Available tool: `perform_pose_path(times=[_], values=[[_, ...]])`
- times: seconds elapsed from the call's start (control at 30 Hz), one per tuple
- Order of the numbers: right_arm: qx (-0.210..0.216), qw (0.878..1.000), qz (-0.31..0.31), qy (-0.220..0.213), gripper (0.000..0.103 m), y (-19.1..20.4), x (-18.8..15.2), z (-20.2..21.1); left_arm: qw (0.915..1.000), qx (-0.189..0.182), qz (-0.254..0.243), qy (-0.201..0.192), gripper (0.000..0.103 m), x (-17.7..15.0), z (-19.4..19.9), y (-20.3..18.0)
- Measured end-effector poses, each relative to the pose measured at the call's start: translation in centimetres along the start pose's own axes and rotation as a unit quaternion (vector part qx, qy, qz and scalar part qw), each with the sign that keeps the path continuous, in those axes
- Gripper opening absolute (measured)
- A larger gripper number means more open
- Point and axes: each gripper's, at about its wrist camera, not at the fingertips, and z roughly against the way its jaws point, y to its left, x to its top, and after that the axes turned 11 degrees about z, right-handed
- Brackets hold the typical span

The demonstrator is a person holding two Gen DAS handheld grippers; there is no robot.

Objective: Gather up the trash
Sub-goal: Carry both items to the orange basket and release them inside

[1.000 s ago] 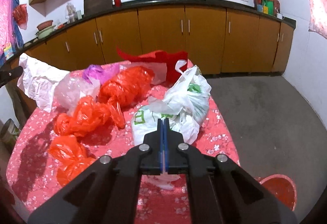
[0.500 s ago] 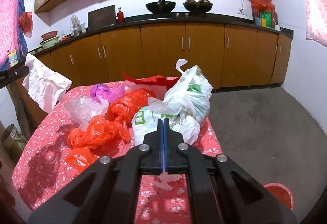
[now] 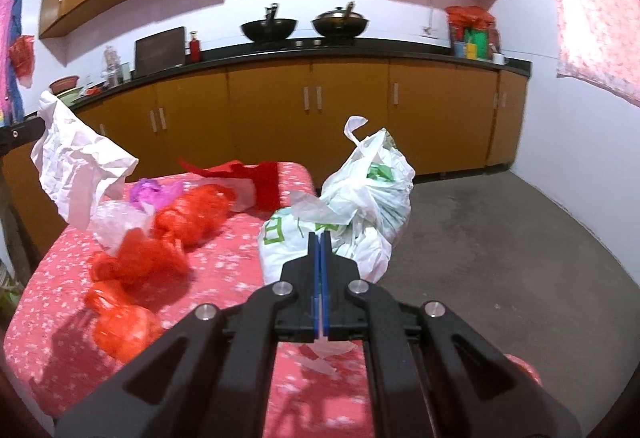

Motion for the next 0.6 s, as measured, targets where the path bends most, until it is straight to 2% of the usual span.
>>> perform_pose_path(times=[0.3, 0.6], values=[[-0.071, 0.997, -0.033, 0.026, 0.002, -6.7, -4.2, 1.4, 0.9952, -0.086, -0.038, 0.028, 0.000, -3.1, -1.8, -7.9], [-0.155, 0.983, -0.075, 0.071, 0.002, -14.4, -10.2, 3.6, 0.9809, -0.166, -0.059, 0.083, 0.000, -9.0, -4.2, -17.0]])
